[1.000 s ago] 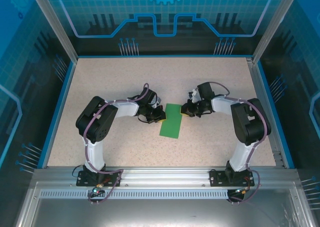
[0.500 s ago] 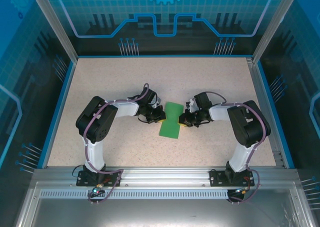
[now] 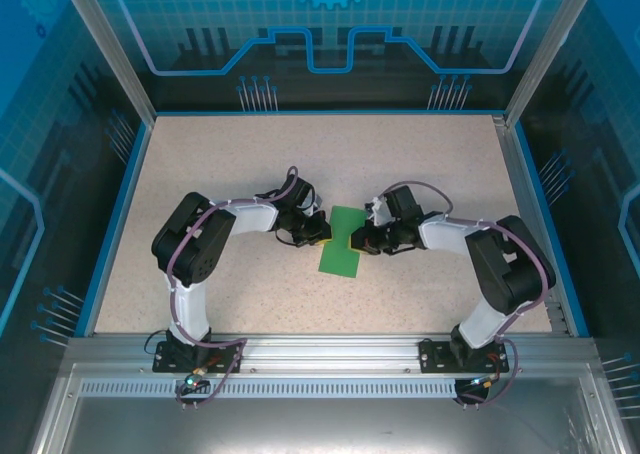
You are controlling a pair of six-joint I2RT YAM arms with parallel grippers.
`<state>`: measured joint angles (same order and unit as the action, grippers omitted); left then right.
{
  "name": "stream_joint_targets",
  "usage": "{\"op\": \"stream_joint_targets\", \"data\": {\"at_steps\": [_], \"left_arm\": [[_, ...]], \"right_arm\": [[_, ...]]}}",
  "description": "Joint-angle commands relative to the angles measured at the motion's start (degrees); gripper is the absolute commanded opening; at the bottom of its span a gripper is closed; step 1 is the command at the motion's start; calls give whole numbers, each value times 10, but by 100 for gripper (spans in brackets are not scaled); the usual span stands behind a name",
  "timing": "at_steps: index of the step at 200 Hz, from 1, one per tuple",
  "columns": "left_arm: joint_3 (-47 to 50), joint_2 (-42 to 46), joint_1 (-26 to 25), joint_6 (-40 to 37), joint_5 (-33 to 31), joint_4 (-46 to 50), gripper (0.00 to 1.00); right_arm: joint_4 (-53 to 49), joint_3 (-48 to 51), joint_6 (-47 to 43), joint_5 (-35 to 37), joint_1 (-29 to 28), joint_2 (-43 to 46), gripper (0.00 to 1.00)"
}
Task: Fold a paper plane with a square sheet of paper (pick it up from the middle)
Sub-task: Fold the square sheet of paper in half at the center of the table.
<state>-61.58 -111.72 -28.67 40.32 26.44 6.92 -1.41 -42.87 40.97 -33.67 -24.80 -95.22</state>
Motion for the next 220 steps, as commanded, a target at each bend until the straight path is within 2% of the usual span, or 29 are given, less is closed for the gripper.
{"op": "stream_joint_targets", "data": {"at_steps": [1,62,120,193,220], "left_arm": [[2,-13,-5,-10,-15,60,0],[3,-10,-5,-11,-15,59,0],[1,-9,-5,-8,-13,59,0],[0,-4,-6,-8,-14,63,0],[1,-2,-6,-11,-16,64,0]], "right_arm": [[16,31,24,0,-20,-7,8],[20,68,19,25,-32,-30,8],[12,68,20,5,-46,43,9],[-2,86,3,37,-64,0,8],[-6,82,3,25,-59,20,8]]}}
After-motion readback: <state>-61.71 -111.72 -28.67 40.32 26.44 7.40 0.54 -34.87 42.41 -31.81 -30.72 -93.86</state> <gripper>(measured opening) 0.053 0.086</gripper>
